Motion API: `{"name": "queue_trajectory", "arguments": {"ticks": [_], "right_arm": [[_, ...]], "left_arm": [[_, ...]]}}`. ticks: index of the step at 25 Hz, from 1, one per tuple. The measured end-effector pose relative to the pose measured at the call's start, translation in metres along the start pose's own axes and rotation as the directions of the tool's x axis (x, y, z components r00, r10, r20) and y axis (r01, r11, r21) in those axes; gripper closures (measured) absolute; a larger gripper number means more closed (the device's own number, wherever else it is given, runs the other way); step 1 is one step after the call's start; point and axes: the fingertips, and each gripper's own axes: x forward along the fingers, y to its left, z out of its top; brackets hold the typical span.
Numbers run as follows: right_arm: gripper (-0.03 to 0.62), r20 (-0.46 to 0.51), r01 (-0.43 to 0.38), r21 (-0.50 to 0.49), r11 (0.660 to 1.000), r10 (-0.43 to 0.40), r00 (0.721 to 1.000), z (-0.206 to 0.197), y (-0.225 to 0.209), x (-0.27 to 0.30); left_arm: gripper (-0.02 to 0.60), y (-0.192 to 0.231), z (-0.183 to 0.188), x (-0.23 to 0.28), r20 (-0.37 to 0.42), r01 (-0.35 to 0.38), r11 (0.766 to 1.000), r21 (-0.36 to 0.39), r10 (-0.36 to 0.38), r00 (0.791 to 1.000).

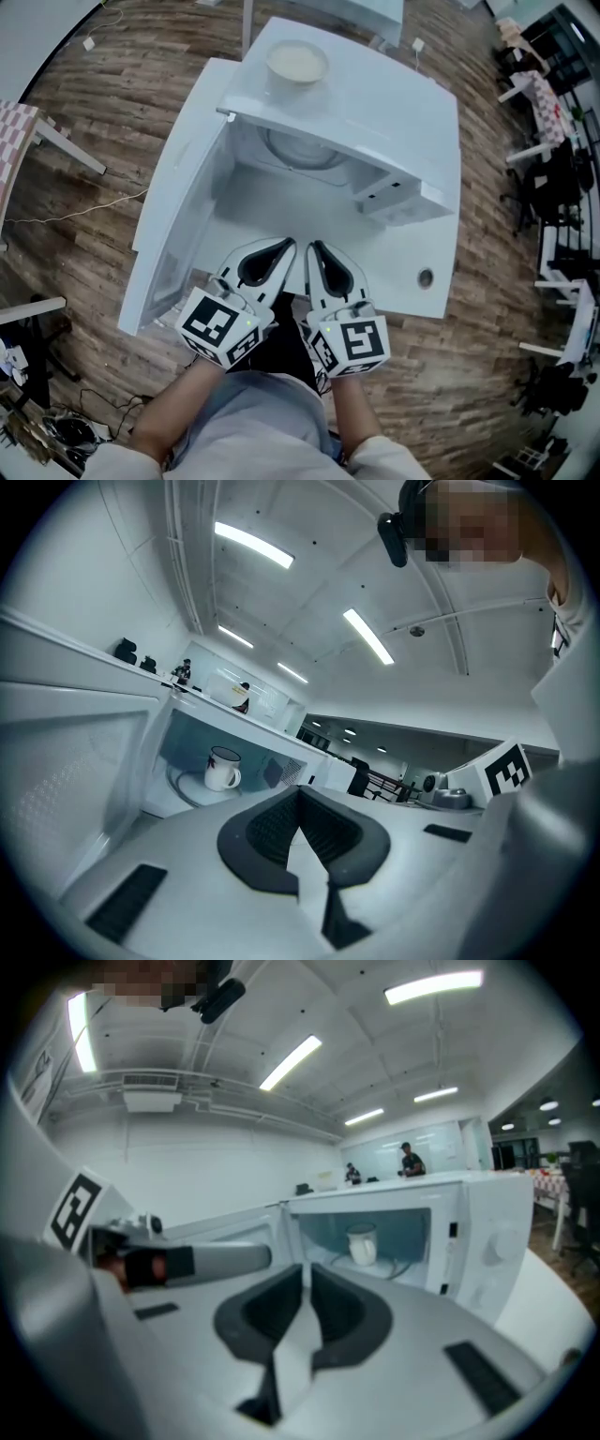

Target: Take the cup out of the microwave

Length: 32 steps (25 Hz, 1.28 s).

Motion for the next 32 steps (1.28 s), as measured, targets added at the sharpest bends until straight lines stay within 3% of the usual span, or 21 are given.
{"name": "queue_trajectory", "arguments": {"ticks": [14, 20, 27, 32], "right_arm": [[0.510, 0.078, 0.101, -0.071, 0.992, -0.096, 0.992, -0.003, -0.050, 0.054], [0.485, 0.064, 0.113, -0.117, 0.987, -0.106, 0.992, -0.011, -0.068, 0.081], [0.477, 0.083, 0.124, -0.091, 0.988, -0.117, 0.990, -0.016, -0.089, 0.112], [0.437, 0.093, 0.102, -0.076, 0.992, -0.095, 0.991, -0.021, -0.097, 0.137]], "left_arm": [[0.574, 0.033, -0.010, 0.022, 0.006, -0.056, 0.998, -0.004, 0.056, 0.998], [0.574, 0.042, -0.008, 0.036, -0.001, -0.057, 0.998, 0.038, 0.057, 0.998], [0.574, 0.057, -0.010, 0.049, 0.001, -0.086, 0.996, 0.014, 0.086, 0.996], [0.574, 0.063, -0.019, 0.052, -0.025, -0.078, 0.997, -0.022, 0.078, 0.997]]}}
